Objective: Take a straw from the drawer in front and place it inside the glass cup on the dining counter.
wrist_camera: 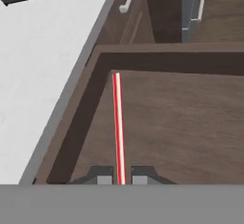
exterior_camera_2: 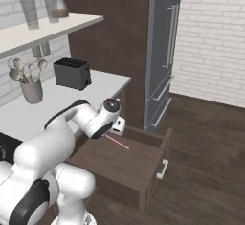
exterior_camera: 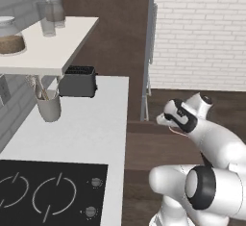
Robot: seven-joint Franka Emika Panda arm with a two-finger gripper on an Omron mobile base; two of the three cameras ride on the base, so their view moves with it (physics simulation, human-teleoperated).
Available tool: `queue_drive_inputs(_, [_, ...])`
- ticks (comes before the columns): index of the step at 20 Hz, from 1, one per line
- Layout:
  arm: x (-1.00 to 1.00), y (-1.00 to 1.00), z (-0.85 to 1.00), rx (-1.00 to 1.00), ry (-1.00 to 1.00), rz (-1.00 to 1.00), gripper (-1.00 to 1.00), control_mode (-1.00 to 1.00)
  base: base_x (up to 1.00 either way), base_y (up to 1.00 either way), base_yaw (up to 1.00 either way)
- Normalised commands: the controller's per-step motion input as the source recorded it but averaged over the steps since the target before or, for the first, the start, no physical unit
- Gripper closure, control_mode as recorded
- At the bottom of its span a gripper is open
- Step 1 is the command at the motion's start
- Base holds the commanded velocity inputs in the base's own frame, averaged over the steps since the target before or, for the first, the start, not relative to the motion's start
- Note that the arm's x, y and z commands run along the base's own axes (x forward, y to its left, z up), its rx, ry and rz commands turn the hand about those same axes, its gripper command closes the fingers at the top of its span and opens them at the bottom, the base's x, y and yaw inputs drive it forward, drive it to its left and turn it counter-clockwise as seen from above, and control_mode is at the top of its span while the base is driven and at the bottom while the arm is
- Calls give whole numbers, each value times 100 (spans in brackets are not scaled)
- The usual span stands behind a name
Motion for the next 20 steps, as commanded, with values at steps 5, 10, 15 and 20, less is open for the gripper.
queue_drive_inputs(5, [-4,0,100,6,17,-2,100,-100,0,0,0])
queue_drive_inputs(10, [-44,0,100,6,11,-2,100,-100,0,0,0])
queue_drive_inputs(15, [-61,0,100,2,5,-5,100,-100,0,0,0])
queue_drive_inputs(20, [-64,6,76,0,0,-7,100,-100,0,0,0])
